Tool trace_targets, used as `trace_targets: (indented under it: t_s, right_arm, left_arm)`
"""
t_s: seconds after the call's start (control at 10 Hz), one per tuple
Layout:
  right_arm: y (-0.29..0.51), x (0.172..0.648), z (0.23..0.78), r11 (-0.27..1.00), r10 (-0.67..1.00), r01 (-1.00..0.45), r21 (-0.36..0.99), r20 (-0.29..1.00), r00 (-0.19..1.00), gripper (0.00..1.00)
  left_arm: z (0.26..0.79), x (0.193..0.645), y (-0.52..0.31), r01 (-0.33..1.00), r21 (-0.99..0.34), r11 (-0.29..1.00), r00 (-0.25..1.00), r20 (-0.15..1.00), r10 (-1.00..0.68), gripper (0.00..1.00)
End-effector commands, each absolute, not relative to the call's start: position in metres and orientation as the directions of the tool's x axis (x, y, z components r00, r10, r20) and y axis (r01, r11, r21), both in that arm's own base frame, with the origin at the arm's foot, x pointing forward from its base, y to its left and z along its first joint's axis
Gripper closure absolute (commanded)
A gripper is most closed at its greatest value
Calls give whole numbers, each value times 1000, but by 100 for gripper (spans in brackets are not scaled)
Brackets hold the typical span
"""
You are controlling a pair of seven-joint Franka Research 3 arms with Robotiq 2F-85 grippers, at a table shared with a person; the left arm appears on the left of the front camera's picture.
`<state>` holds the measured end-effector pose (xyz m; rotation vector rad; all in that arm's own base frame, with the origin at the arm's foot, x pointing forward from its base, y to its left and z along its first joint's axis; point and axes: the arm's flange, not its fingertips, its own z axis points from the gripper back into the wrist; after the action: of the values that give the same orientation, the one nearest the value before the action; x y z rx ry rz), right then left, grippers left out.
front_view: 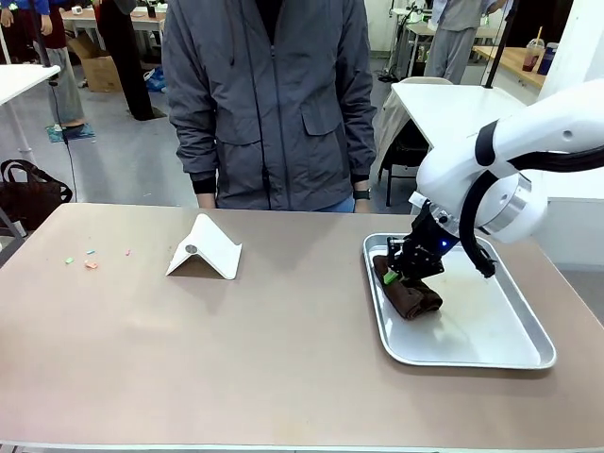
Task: Clean the surface of the table.
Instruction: If a person points to the right, clean the right side of the table with your right hand, and if they point to the left, clean the left side with your left hand.
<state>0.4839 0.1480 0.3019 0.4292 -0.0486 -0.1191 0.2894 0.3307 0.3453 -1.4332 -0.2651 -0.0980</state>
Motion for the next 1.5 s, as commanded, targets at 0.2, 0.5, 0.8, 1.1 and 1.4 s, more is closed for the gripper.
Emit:
trace_targets:
  t_s: [0.2,0.5,0.8,1.1,1.4]
  right_arm:
    - [119,487,296,918,-227,192,347,63,972,89]
    - [89,486,303,897,-305,261,358,73,949,89]
    - [53,481,304,867,-388,340,365,65,919,89]
    - [17,472,309,816,-468,403,414,65,881,89]
    - [-4,466,316,760,-510,421,495,53,858,89]
  left_arm:
    - [350,287,331,224,-964,142,967,238,88,81]
    - [350,287,331,224,-964,142,967,238,88,81]
    - [350,287,331,224,-964,142,967,238,88,81]
    - [350,287,331,224,-964,142,967,238,88,81]
    - [350,287,331,224,-964,142,967,238,88,81]
